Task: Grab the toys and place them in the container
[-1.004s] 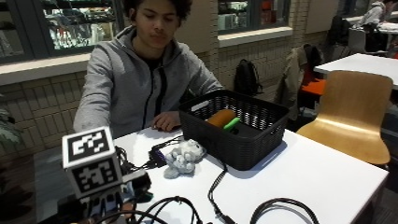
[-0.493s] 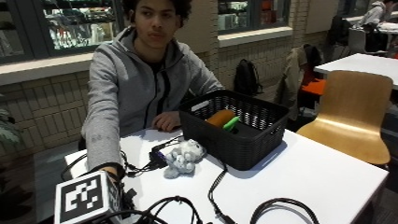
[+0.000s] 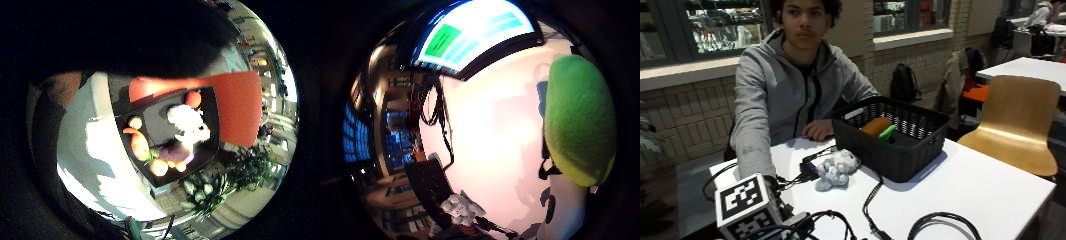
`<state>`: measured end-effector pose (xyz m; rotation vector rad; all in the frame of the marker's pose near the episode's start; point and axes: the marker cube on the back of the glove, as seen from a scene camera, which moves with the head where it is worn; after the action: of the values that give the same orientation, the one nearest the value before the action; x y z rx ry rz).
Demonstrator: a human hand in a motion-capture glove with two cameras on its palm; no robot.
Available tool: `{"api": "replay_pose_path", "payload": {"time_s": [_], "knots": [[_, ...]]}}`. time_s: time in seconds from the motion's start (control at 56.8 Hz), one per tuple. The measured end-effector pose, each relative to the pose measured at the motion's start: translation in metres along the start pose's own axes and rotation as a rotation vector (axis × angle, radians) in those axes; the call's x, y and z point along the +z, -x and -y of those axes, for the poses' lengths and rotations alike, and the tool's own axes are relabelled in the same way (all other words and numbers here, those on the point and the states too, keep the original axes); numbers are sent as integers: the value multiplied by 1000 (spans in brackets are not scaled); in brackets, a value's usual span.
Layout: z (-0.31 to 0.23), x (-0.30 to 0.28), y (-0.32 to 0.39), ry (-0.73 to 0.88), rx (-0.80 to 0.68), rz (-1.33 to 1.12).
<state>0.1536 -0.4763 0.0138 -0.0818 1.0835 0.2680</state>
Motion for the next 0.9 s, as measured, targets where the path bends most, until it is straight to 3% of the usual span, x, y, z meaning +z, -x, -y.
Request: {"api": "replay_pose_path", "payload": {"time_s": [0.669, 0.898], "knots": [[-16, -1, 33, -34, -137, -219], [-61, -36, 84, -117, -327, -205]]}}
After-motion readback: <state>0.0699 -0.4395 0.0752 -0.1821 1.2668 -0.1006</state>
